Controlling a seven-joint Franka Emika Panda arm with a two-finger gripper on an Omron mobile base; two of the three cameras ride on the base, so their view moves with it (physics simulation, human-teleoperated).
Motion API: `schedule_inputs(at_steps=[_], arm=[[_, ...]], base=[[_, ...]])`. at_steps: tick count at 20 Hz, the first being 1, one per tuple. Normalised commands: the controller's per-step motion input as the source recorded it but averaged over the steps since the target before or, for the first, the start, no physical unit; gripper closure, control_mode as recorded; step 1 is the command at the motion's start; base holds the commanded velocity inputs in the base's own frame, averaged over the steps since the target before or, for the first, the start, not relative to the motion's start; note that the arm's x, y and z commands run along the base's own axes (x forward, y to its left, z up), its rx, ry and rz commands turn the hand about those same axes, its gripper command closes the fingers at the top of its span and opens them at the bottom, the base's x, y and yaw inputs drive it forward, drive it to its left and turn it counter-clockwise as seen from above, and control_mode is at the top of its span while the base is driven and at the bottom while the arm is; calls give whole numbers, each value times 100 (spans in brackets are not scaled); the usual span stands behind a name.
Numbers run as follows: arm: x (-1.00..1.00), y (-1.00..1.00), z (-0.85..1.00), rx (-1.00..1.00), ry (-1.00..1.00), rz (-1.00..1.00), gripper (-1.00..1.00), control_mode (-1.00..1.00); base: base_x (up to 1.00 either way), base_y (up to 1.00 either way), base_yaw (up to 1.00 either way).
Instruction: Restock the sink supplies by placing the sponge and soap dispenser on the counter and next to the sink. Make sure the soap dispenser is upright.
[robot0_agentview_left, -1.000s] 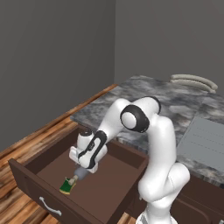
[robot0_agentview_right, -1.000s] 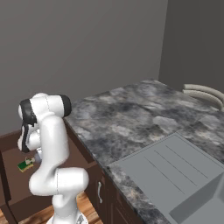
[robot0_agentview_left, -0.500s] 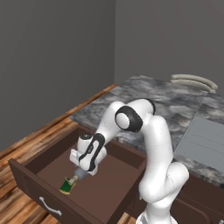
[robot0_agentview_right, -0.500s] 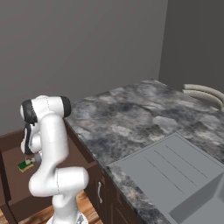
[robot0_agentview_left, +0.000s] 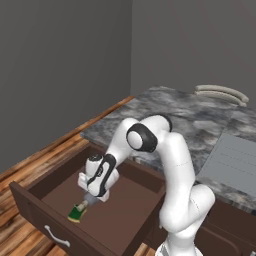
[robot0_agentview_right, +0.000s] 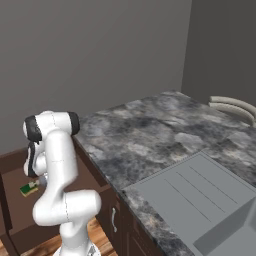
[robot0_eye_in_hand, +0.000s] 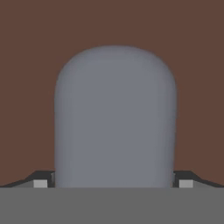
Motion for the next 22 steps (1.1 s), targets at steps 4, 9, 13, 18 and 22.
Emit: schedule_inputs(at_steps=[4,9,13,18,22], arm=[[-6,1,-4,0,-3,0,100,-100],[-29,0,58,0,-15,0,100,-100],[-24,0,100,0,-25,-3,100,-100],[-38,0,100,1,-17,-15,100,-100],[-33,0,100,9,-16,-25,100,-100]], base=[[0,0,0],[0,0,0],[0,0,0],[0,0,0],[0,0,0]])
